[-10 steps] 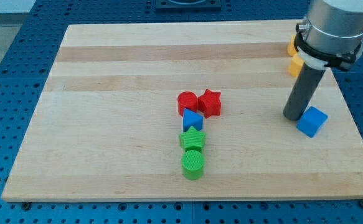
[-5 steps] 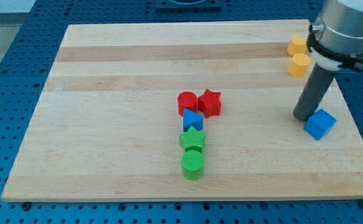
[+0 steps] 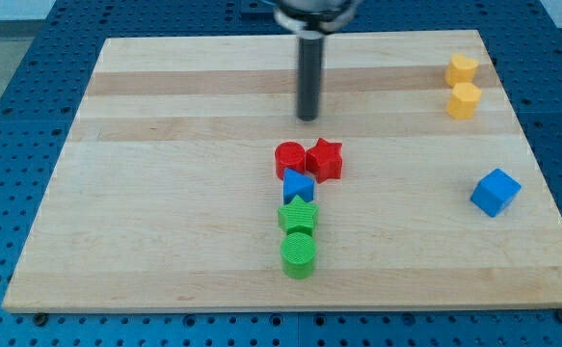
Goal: Push the blue cube to the bottom right
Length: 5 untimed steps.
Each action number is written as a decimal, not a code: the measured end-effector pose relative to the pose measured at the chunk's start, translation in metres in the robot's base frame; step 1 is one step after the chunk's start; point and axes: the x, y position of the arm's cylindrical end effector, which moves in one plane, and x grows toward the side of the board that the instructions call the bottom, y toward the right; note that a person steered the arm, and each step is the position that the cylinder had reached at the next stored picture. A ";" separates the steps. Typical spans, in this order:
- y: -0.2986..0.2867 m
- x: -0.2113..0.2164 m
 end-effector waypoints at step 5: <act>-0.031 0.080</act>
